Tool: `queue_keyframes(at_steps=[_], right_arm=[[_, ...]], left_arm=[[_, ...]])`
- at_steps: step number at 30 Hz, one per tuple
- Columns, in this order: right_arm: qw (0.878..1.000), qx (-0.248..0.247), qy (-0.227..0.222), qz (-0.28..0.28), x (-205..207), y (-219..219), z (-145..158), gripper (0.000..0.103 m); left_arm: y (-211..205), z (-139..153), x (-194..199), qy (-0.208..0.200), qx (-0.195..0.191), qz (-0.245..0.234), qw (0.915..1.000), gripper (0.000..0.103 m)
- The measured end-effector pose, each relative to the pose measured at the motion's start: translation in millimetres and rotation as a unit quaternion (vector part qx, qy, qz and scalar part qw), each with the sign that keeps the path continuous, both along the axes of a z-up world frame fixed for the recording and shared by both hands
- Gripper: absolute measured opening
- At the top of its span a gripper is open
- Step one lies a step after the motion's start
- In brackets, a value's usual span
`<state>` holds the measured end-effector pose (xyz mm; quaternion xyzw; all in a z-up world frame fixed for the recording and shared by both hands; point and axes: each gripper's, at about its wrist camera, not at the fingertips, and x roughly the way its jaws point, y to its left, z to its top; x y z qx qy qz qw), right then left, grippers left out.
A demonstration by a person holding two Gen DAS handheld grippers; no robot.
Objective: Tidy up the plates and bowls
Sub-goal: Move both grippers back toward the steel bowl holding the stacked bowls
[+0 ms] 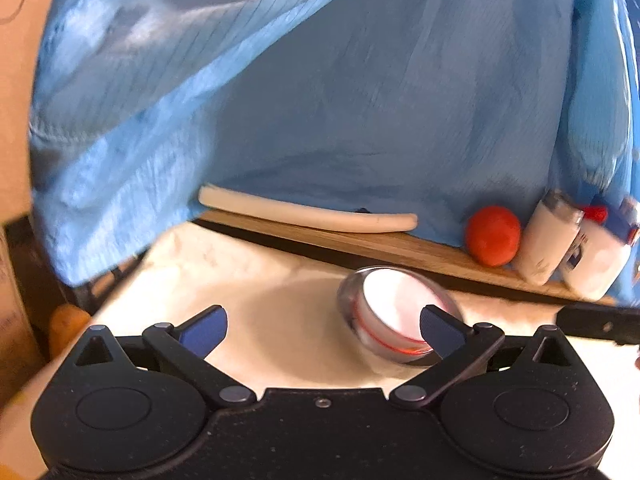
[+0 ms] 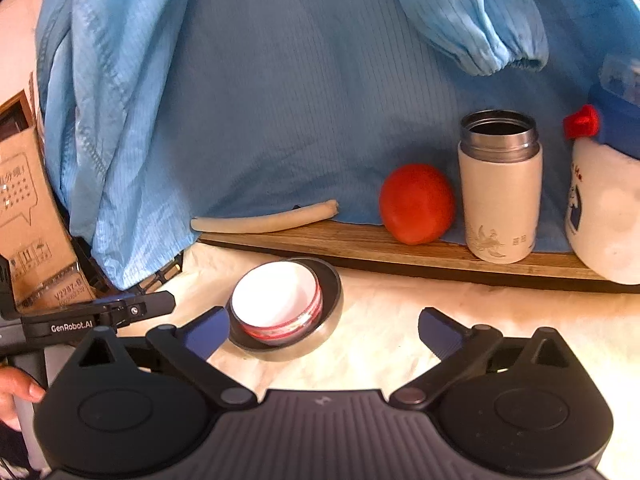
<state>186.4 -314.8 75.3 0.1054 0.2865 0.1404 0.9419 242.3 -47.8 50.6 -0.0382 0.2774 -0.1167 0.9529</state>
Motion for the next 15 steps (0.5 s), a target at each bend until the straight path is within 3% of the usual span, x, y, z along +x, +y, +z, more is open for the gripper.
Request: queue_keyframes(at_steps=[3, 15], right_arm=[[1.0, -0.01, -0.009, -0.005, -4.6, -0.9, -3.2, 0.103], [0.998, -0.051, 0.014, -0.033, -8.7, -13.1, -20.0, 0.103]], left_arm=[[1.8, -3.5, -0.2, -0.011, 0.024, 0.001, 0.9996, 0.102], [14.8, -15.3, 12.8, 0.014, 0.05, 0.017, 0.9985, 0.102]])
